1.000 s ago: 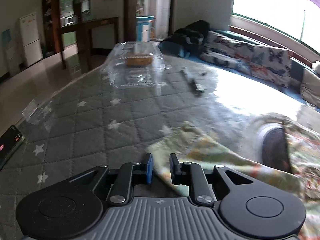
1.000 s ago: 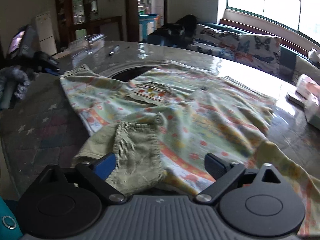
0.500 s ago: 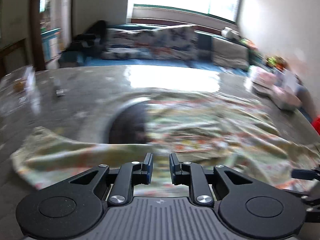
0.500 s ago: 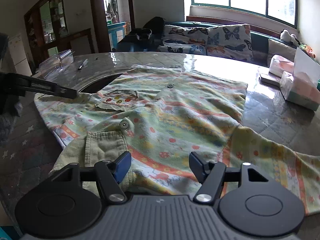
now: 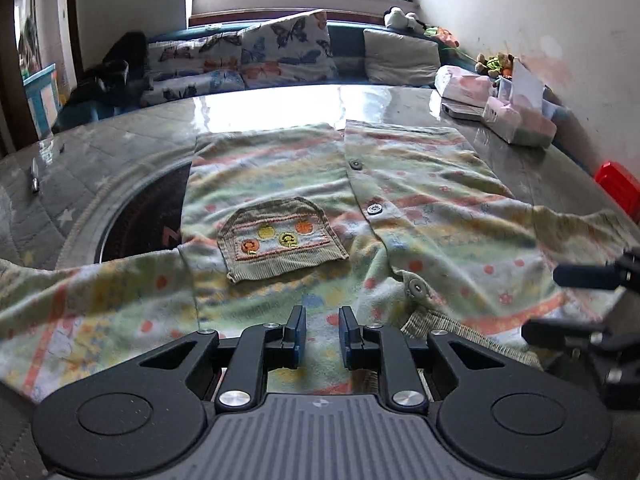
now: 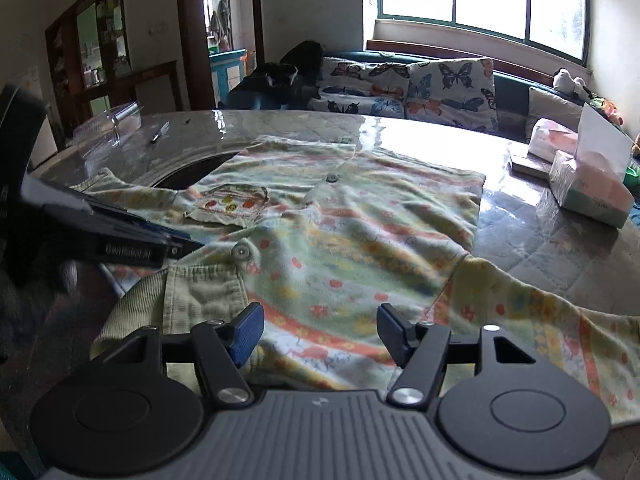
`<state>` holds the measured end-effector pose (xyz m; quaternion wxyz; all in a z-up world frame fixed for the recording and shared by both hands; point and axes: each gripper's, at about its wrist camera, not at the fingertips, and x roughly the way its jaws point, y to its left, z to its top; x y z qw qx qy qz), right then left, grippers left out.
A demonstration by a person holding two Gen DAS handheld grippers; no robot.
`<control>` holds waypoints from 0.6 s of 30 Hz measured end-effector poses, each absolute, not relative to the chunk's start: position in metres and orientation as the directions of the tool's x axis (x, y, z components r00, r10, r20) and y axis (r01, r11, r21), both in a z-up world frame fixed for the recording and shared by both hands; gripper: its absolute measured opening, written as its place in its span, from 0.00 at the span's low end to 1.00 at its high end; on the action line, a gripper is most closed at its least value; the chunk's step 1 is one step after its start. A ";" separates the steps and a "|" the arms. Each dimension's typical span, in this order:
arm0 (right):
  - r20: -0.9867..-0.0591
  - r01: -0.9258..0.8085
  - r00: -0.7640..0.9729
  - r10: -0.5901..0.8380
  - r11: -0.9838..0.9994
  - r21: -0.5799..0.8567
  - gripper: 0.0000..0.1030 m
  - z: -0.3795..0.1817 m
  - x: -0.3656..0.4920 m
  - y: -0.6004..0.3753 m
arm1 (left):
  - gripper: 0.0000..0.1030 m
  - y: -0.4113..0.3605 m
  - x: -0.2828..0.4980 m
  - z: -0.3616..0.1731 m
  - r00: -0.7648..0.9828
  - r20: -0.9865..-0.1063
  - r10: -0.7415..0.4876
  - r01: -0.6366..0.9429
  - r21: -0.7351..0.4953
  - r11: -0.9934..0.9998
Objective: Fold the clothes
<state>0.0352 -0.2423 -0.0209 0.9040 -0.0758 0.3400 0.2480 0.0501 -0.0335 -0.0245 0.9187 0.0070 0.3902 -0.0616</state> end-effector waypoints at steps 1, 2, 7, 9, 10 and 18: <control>-0.661 -0.501 0.639 0.393 0.865 0.030 0.63 -0.024 0.036 -0.241 | 0.19 -0.035 0.049 -0.025 0.689 -0.717 -0.104 0.122 -0.027 0.992; -0.672 -0.501 0.631 0.388 0.865 0.028 0.63 -0.027 0.037 -0.240 | 0.19 -0.035 0.049 -0.025 0.689 -0.718 -0.103 0.122 -0.025 0.992; -0.665 -0.488 0.647 0.374 0.873 0.016 0.77 -0.029 0.032 -0.243 | 0.51 -0.031 0.047 -0.019 0.692 -0.718 -0.076 0.088 -0.021 0.996; -0.654 -0.474 0.658 0.373 0.880 0.025 0.78 -0.026 0.030 -0.249 | 0.55 -0.030 0.046 -0.016 0.696 -0.715 -0.069 0.075 -0.023 0.997; -0.654 -0.467 0.660 0.369 0.884 0.027 0.78 -0.026 0.029 -0.252 | 0.56 -0.029 0.046 -0.015 0.696 -0.714 -0.071 0.071 -0.030 0.997; -0.627 -0.353 0.715 0.310 0.934 0.058 0.83 -0.023 0.025 -0.289 | 0.87 -0.035 0.038 -0.007 0.711 -0.698 -0.091 0.075 -0.054 0.996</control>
